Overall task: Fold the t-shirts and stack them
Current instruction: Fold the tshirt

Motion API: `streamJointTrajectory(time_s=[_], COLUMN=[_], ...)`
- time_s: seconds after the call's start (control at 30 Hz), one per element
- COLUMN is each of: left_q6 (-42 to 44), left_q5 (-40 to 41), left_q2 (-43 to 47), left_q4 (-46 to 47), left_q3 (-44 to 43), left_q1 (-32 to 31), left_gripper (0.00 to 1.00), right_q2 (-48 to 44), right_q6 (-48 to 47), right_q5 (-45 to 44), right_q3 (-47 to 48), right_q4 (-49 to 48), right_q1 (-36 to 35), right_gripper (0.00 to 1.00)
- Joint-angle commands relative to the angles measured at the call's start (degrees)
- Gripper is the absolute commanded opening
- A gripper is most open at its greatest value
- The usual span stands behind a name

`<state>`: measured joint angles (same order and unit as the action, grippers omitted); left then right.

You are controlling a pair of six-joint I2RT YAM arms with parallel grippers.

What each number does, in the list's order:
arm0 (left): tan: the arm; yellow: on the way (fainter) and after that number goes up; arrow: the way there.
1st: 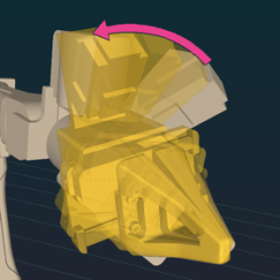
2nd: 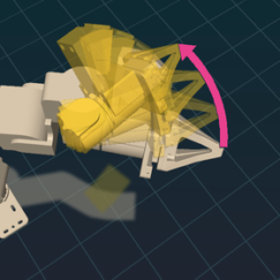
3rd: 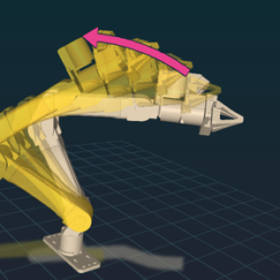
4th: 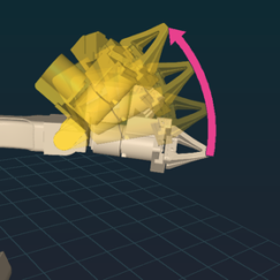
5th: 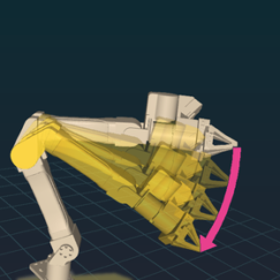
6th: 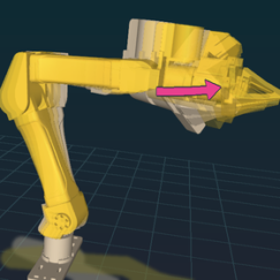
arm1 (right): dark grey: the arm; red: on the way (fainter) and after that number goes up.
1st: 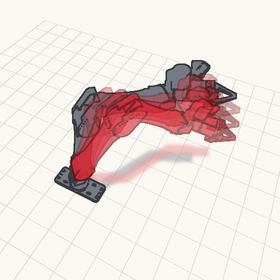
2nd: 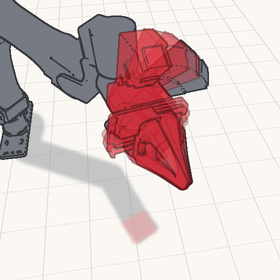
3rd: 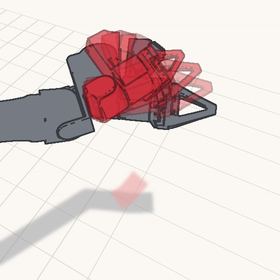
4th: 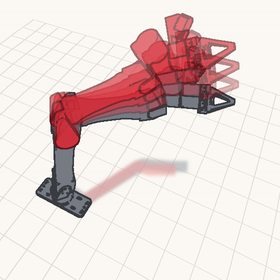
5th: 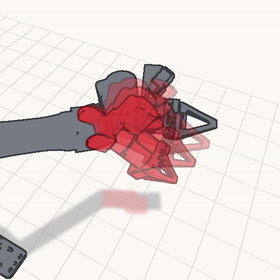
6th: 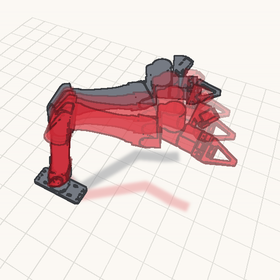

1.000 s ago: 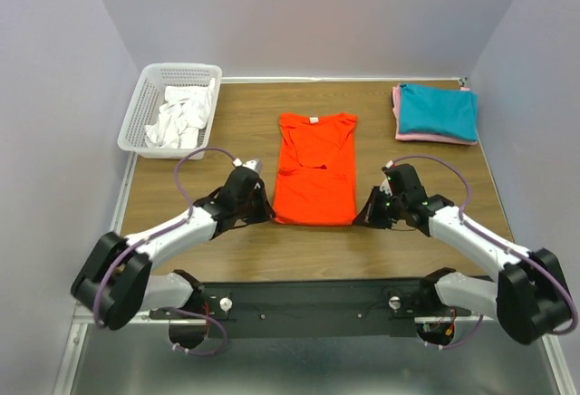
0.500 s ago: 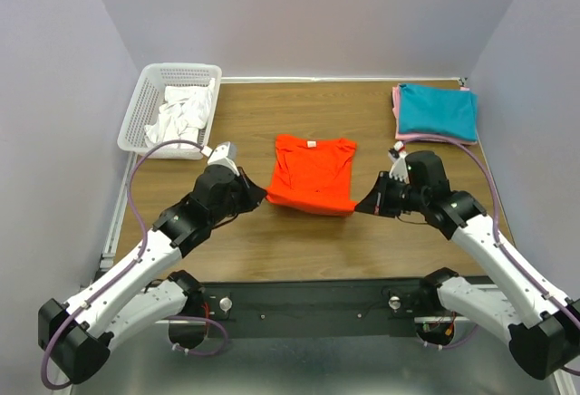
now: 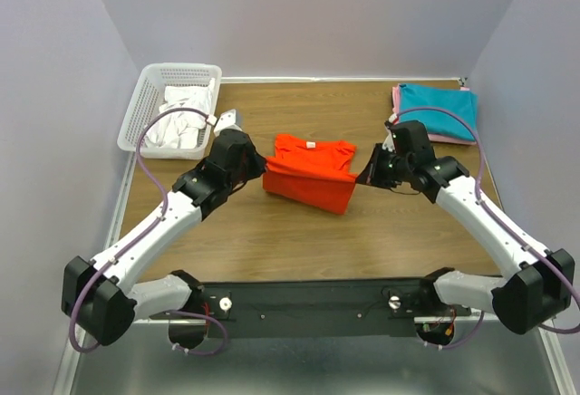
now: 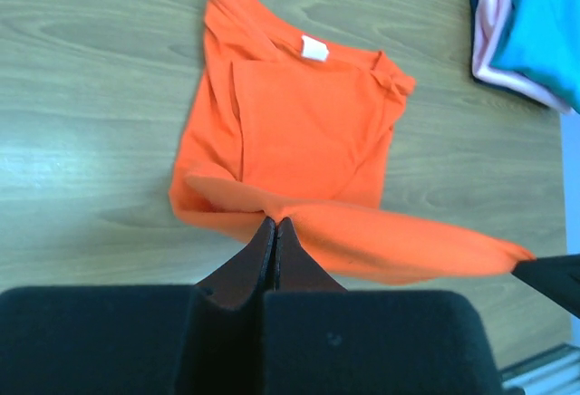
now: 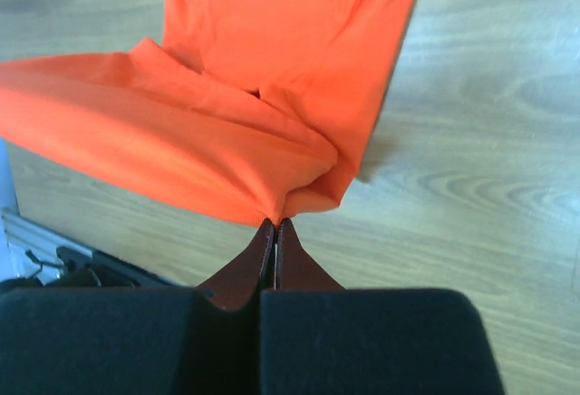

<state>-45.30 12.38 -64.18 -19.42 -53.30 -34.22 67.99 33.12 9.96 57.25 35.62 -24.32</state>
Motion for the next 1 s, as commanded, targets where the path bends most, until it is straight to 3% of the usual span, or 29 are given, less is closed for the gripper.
streamJointTrajectory(time_s=[0.0,0.33,0.97], left_q6=[4.07,9.0,13.48], left_q5=[1.6,-2.89,-9.4], left_q2=[-2.87,-13.32,-40.13], left_q4=[3.76,7.81,5.36], left_q3=[-2.95,-9.61,-28.7], left_q1=[3.89,7.94,12.42], left_gripper=[0.0,0.0,0.0], right_q2=[2.85,11.63,31.93], right_q6=[-1.92,-2.8,-3.86], right_q5=[-4.86,-2.58,0.5], right_q3=[4.17,9.28,18.85], right_q4=[1.13,-2.13,-6.96], right_q1=[1.9,5.77,11.57], right_gripper=[0.01,0.01,0.01])
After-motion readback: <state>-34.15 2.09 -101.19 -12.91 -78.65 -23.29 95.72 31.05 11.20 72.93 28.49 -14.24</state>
